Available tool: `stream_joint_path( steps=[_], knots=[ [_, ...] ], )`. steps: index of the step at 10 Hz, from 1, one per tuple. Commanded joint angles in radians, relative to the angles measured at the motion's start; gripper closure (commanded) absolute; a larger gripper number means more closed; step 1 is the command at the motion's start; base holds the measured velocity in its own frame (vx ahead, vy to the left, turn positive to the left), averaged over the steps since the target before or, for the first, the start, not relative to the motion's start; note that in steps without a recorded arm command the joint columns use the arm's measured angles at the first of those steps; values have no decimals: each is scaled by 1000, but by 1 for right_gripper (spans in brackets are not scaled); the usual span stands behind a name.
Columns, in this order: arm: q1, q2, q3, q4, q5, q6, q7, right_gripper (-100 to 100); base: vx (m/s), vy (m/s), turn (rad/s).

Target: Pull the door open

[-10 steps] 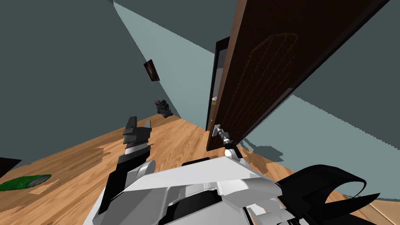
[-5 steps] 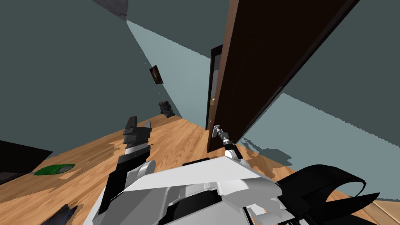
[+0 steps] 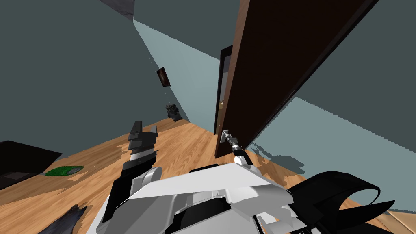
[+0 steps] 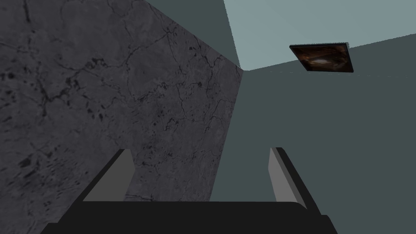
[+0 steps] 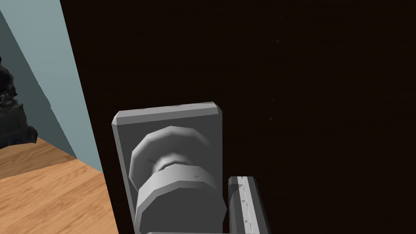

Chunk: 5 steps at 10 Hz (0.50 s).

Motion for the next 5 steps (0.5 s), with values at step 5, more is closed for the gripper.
stream_joint_path(
  steps=[5],
  knots=[
    [6,8,33,-14,6,14,-1,-100,-26,-15,12]
  ],
)
